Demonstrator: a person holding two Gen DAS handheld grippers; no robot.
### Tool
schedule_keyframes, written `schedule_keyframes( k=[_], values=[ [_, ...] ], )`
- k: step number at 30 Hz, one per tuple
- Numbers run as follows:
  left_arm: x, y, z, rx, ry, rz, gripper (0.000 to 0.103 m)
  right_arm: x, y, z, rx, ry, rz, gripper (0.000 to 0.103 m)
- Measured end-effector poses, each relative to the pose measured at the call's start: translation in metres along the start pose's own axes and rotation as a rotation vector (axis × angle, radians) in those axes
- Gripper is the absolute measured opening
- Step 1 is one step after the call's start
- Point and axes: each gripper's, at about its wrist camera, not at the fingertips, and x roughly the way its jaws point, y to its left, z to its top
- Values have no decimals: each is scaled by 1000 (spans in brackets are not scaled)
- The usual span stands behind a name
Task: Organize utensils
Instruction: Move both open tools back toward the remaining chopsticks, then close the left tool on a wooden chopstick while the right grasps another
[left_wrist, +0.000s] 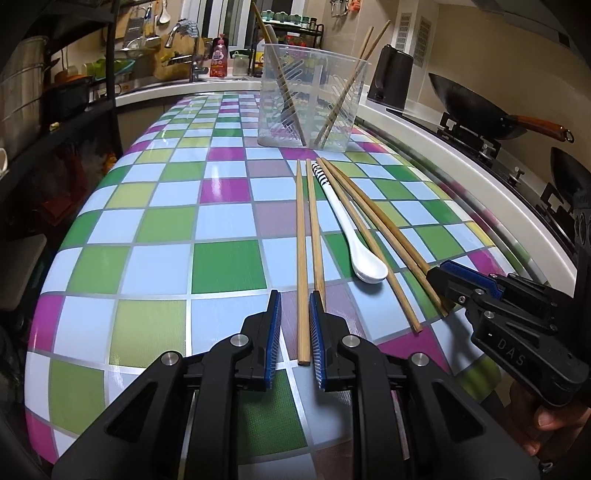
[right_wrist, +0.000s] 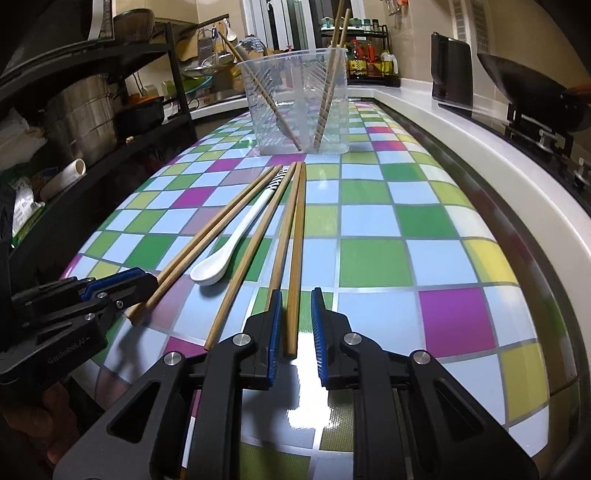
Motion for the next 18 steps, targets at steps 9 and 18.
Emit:
schedule_keyframes(
  k=[9,18],
  values=[
    [0,-13,-1,88,-7,65,7,1,2,1,-29,3,-43,8],
    [-1,-1,1,53,-14,131,7,0,-5,4,0,9,-98,7]
  ],
)
